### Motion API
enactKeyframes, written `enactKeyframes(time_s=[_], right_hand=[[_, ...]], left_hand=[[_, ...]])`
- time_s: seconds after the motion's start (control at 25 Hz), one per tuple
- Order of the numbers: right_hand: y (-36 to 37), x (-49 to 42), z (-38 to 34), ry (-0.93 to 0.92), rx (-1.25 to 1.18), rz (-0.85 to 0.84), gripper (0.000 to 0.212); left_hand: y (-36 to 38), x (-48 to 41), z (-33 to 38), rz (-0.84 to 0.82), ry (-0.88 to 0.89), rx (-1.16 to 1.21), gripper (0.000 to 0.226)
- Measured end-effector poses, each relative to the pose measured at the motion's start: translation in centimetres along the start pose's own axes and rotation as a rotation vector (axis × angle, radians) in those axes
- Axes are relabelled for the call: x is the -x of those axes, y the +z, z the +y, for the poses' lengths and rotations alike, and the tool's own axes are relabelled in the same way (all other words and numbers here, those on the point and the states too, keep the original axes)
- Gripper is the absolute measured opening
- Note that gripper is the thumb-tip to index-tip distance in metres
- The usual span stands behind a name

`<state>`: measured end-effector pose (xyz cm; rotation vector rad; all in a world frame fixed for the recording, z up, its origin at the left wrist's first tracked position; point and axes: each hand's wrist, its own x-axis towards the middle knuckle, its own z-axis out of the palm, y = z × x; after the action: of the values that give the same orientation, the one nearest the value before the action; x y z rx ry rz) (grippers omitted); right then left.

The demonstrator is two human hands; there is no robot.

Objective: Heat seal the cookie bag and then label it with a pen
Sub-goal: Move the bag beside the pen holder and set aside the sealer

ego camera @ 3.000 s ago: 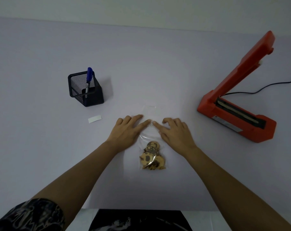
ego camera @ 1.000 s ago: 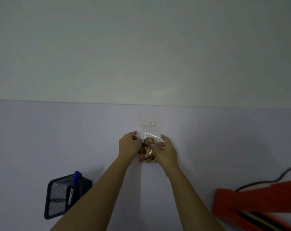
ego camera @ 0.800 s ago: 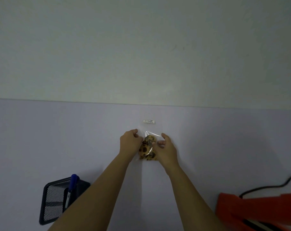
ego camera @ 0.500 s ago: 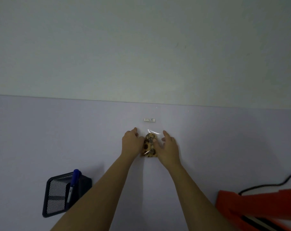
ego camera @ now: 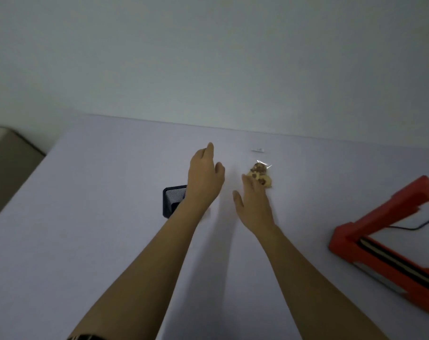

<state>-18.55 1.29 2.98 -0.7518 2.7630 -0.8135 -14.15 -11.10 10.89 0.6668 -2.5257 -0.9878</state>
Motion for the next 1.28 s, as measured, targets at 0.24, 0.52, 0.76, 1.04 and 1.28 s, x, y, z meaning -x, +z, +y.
enactKeyframes(time_s=[0.24, 0.52, 0.76, 1.04, 1.28], right_hand=[[5.6, 6.2, -2.5, -0.117, 0.223, -0.222, 0.057], [9.5, 9.5, -0.9, -0.066, 0.368, -0.378, 0.064], [9.5, 9.6, -0.9, -0.059, 0.337, -0.387, 0.062], [6.0, 5.1, 0.1, 0.04, 0.244, -0.181, 0.066], [4.6, 1.1, 3.2, 0.11, 0.224, -0.162, 0.069]], left_hand=[[-3.6, 5.3, -7.1, 0.003, -0.278, -0.071, 0.087], [-1.1, 6.1, -9.2, -0.132, -0.366, -0.115, 0.105], [-0.2, 5.7, -10.1, -0.05, -0.328, -0.108, 0.091], [1.6, 1.4, -8.5, -0.03, -0.28, -0.072, 0.085], [5.5, -7.1, -5.2, -0.126, -0.208, -0.066, 0.093]])
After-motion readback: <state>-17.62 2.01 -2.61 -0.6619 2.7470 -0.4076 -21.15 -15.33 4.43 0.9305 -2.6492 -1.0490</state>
